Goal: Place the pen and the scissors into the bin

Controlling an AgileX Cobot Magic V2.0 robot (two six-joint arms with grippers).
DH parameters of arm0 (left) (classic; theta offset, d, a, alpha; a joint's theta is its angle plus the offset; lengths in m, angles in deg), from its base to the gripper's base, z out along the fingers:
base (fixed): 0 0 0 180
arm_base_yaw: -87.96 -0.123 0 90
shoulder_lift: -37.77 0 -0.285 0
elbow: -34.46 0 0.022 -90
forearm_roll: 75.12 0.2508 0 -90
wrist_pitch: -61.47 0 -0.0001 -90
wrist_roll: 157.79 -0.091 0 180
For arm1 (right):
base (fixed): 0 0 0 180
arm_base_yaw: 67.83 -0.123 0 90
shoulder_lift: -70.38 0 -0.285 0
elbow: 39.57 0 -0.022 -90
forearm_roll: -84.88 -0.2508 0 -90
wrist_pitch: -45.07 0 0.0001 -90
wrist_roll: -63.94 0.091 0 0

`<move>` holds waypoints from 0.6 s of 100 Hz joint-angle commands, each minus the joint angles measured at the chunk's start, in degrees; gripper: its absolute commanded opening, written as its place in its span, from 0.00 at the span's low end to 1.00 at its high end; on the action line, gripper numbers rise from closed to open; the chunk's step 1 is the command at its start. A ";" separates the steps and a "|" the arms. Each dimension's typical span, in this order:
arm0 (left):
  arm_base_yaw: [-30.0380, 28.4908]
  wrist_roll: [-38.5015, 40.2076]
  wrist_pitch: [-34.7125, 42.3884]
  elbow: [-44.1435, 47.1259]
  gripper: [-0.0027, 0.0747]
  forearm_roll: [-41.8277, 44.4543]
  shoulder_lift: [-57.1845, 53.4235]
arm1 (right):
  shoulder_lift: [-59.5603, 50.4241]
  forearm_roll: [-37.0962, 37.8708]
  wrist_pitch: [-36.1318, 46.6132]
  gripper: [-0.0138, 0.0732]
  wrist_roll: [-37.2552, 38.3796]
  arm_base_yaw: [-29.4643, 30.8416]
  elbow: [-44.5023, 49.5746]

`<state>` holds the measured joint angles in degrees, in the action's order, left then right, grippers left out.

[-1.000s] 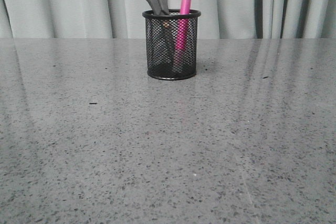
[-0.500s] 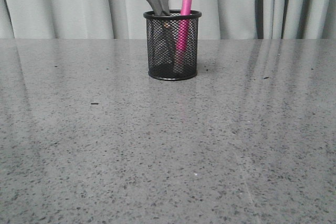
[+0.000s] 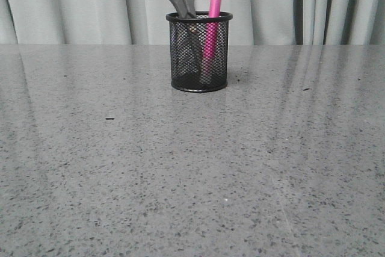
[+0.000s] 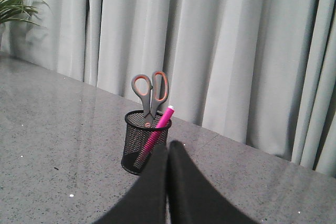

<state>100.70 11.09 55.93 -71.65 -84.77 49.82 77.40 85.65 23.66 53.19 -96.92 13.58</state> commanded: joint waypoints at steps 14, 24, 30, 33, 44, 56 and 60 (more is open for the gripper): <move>-5.41 1.31 -6.21 2.28 0.01 -0.59 -4.34 | 0.21 0.20 4.38 0.08 -0.13 0.40 -1.11; -6.04 1.31 -9.84 3.26 0.01 -2.16 -5.95 | 0.21 0.20 4.38 0.08 -0.13 0.40 -1.11; -6.04 1.31 -11.03 3.91 0.01 -2.16 -6.33 | 0.21 0.20 4.38 0.08 -0.13 0.40 -1.11; -6.25 1.31 -10.90 4.20 0.01 -2.16 -6.33 | 0.21 0.20 4.38 0.08 -0.13 0.40 -1.11; -7.86 1.31 -10.24 4.90 0.01 -2.16 -6.33 | 0.21 0.20 4.38 0.08 -0.13 0.40 -1.11; -9.65 1.31 -9.73 4.90 0.01 -2.16 -6.33 | 0.21 0.20 4.38 0.08 -0.13 0.40 -1.11; -10.11 1.31 -9.73 4.90 0.01 -2.16 -6.33 | 0.21 0.20 4.38 0.08 -0.13 0.40 -1.11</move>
<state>91.56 11.71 42.31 -68.17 -86.15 45.34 77.40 85.65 23.62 53.19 -96.92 13.58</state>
